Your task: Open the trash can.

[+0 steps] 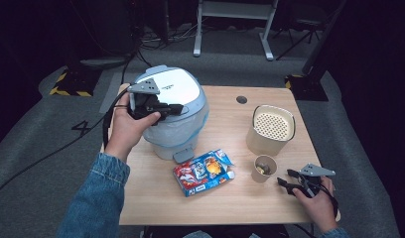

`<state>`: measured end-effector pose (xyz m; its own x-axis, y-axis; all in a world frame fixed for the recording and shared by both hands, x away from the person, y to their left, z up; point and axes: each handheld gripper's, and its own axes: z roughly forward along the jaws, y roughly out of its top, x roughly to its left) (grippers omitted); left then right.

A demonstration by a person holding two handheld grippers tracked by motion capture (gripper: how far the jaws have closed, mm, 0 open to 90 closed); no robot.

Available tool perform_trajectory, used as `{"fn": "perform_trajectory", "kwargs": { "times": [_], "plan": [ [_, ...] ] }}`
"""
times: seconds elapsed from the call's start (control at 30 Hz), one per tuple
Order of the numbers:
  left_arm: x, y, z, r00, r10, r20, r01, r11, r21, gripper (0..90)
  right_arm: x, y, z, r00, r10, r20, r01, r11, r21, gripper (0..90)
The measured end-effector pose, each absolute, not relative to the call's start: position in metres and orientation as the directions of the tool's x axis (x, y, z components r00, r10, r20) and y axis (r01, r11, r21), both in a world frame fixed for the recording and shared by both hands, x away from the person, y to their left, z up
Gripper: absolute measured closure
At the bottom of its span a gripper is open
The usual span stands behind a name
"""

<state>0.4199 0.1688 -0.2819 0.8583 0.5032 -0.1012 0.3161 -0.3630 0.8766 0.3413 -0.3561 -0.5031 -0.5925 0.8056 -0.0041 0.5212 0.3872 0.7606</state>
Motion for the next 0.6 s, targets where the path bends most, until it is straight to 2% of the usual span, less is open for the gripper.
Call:
{"fn": "perform_trajectory", "kwargs": {
  "times": [0.43, 0.6],
  "plan": [
    [0.417, 0.164, -0.2805, 0.851, 0.519, -0.078, 0.323, -0.401, 0.857, 90.0, 0.3412, -0.356, -0.503, -0.592, 0.806, -0.004, 0.522, 0.387, 0.76, 40.2],
    [0.4162, 0.1657, -0.2819, 0.855, 0.514, -0.074, 0.304, -0.38, 0.874, 90.0, 0.3412, -0.356, -0.503, -0.592, 0.806, -0.003, 0.522, 0.387, 0.76, 40.2]
  ]
}}
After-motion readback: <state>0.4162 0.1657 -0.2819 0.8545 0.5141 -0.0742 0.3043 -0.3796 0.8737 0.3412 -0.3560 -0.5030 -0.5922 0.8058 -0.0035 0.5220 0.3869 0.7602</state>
